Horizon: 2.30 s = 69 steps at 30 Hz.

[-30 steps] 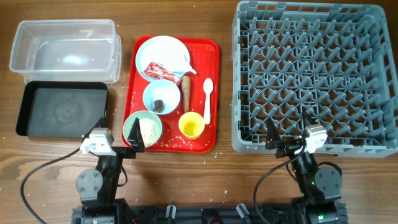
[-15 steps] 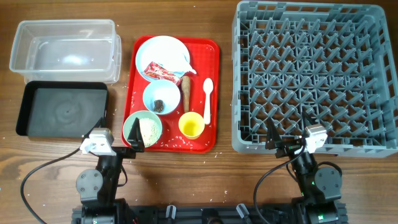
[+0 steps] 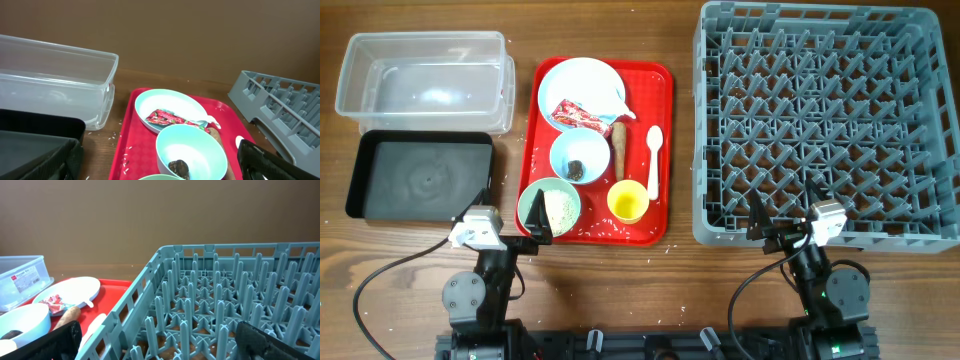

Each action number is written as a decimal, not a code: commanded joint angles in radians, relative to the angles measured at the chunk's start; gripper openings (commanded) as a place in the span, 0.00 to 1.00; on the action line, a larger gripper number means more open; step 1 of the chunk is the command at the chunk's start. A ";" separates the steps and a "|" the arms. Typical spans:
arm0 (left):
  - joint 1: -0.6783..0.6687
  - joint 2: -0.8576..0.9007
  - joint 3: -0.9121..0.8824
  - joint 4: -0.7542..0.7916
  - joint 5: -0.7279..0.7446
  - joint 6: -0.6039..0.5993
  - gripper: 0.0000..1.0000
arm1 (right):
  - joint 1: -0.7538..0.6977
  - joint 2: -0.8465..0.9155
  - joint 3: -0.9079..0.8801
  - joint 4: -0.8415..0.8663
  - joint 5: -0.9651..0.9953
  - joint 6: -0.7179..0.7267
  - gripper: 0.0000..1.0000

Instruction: Sort waste into correct bins and load items into the dishwasher rack

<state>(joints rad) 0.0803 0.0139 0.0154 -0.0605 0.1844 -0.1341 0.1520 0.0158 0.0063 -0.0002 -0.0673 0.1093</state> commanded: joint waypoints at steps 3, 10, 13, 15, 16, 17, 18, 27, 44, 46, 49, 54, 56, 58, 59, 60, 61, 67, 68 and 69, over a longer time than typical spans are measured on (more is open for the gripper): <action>-0.005 -0.006 -0.003 0.037 0.106 0.006 1.00 | 0.007 0.005 0.006 0.005 -0.013 0.079 1.00; -0.005 0.200 0.192 0.010 0.146 -0.045 1.00 | 0.006 0.107 0.249 -0.148 -0.020 -0.006 1.00; -0.005 0.426 0.362 -0.020 0.214 -0.045 1.00 | 0.007 0.235 0.391 -0.247 -0.020 -0.006 1.00; -0.006 0.568 0.496 -0.081 0.220 -0.045 1.00 | 0.007 0.328 0.496 -0.317 -0.019 -0.035 1.00; -0.006 0.652 0.584 -0.128 0.220 -0.045 1.00 | 0.007 0.387 0.566 -0.363 -0.020 -0.062 1.00; -0.007 0.733 0.675 -0.189 0.220 -0.045 1.00 | 0.006 0.434 0.624 -0.403 -0.019 -0.079 1.00; -0.007 0.792 0.742 -0.241 0.220 -0.045 1.00 | 0.006 0.479 0.681 -0.444 -0.019 -0.091 1.00; -0.190 1.579 1.529 -0.772 0.002 -0.015 1.00 | 0.007 0.858 1.031 -0.767 -0.063 -0.084 1.00; -0.300 2.181 1.633 -0.584 -0.186 -0.384 1.00 | 0.007 0.951 1.030 -0.855 -0.153 -0.080 1.00; -0.301 2.211 1.633 -0.559 -0.186 -0.384 1.00 | 0.007 0.951 1.030 -0.861 -0.153 -0.080 1.00; -0.303 2.236 1.633 -0.549 -0.186 -0.383 0.83 | 0.007 0.951 1.029 -0.870 -0.153 -0.080 1.00; -0.303 2.246 1.633 -0.556 -0.186 -0.383 0.15 | 0.007 0.951 1.028 -0.879 -0.153 -0.080 1.00; -0.303 2.246 1.633 -0.556 -0.186 -0.383 0.04 | 0.007 0.951 1.028 -0.878 -0.153 -0.080 1.00; -0.303 2.239 1.635 -0.555 -0.186 -0.383 0.04 | 0.007 0.951 1.028 -0.878 -0.153 -0.080 0.99; -0.303 2.232 1.637 -0.556 -0.185 -0.383 0.04 | 0.007 0.951 1.028 -0.878 -0.153 -0.080 1.00; -0.303 2.207 1.644 -0.560 -0.185 -0.383 0.04 | 0.007 0.951 1.028 -0.879 -0.153 -0.080 1.00; -0.303 2.185 1.652 -0.565 -0.185 -0.383 0.04 | 0.007 0.951 1.028 -0.878 -0.153 -0.080 1.00; -0.293 1.937 1.674 -0.580 -0.186 -0.383 0.04 | 0.007 0.951 1.028 -0.878 -0.152 -0.080 1.00; -0.285 1.899 1.674 -0.586 -0.186 -0.383 0.04 | 0.007 0.951 1.028 -0.879 -0.151 -0.082 1.00; -0.279 1.879 1.674 -0.594 -0.186 -0.383 0.04 | 0.007 0.951 1.028 -0.879 -0.151 -0.082 1.00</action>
<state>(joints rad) -0.2161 2.0018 1.6577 -0.6437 -0.0025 -0.5144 0.1520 0.9649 1.0130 -0.8787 -0.2024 0.0391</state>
